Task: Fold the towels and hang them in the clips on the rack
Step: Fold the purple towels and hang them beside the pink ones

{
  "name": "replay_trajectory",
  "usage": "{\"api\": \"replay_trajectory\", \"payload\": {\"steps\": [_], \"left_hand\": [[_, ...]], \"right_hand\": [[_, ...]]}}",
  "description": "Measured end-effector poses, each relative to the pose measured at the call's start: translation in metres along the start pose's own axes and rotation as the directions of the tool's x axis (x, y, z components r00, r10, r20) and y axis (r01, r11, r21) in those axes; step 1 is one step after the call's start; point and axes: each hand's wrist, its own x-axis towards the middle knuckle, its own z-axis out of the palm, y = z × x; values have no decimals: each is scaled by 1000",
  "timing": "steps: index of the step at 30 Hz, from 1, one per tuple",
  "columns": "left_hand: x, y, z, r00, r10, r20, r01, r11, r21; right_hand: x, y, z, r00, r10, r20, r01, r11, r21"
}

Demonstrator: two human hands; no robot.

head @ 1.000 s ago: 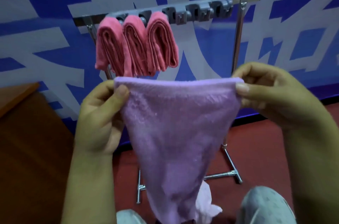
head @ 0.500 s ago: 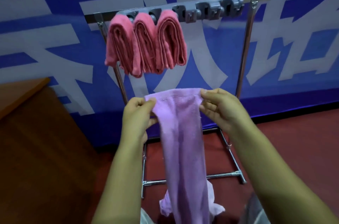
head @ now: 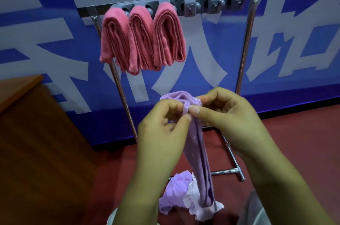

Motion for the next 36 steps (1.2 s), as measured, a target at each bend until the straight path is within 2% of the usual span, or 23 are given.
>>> {"api": "replay_trajectory", "payload": {"steps": [7, 8, 10, 11, 12, 13, 14, 15, 17, 18, 23, 26, 29, 33, 36], "left_hand": [[-11, 7, -8, 982, 166, 92, -166, 986, -15], [-5, 2, -7, 986, 122, 112, -123, 992, 4], [6, -23, -16, 984, -66, 165, 77, 995, -56], [5, -36, -18, 968, -175, 181, 177, 984, 6], [12, -51, -20, 957, -200, 209, 184, 979, 92], [11, -53, -23, 967, -145, 208, 123, 986, 113], [7, -43, -25, 975, -15, 220, -18, 989, 149], [6, -26, -21, 981, 77, 176, -102, 985, 137], [-6, 4, -15, 979, 191, 74, -197, 977, 78], [-10, 6, -17, 974, 214, 71, -216, 976, 24], [-8, 1, -12, 971, 237, 33, -238, 970, 48], [-10, 0, -13, 965, 240, 105, -239, 971, -19], [-6, 4, -25, 954, 236, 187, -251, 966, 58], [3, 11, -51, 939, 339, 56, -342, 911, 231], [10, 10, -61, 947, 286, 147, -316, 914, 254]], "right_hand": [[-6, -6, -5, 998, -8, 61, 2, 996, 90], [-7, -6, -5, 998, -9, 61, 2, 994, 106], [-8, -5, -5, 998, -9, 67, -1, 989, 150], [-9, -4, -4, 997, -12, 72, 0, 986, 170], [-10, -4, -4, 997, -16, 76, 1, 982, 187], [-10, -4, -3, 997, -20, 79, 4, 979, 203], [-11, -4, -2, 996, -25, 81, 6, 976, 216], [-12, -4, -1, 996, -30, 82, 11, 974, 224], [-12, -4, -1, 996, -38, 83, 18, 973, 228], [-13, -4, -1, 995, -41, 86, 21, 974, 225], [-17, -5, -3, 990, -89, 114, 81, 994, 67], [-19, -6, -8, 989, -108, 100, 107, 994, 15], [-20, -6, -15, 984, -125, 128, 133, 990, -53], [-22, -1, -20, 984, -136, 114, 148, 983, -106], [-21, 1, -21, 984, -138, 113, 151, 982, -116]]}}
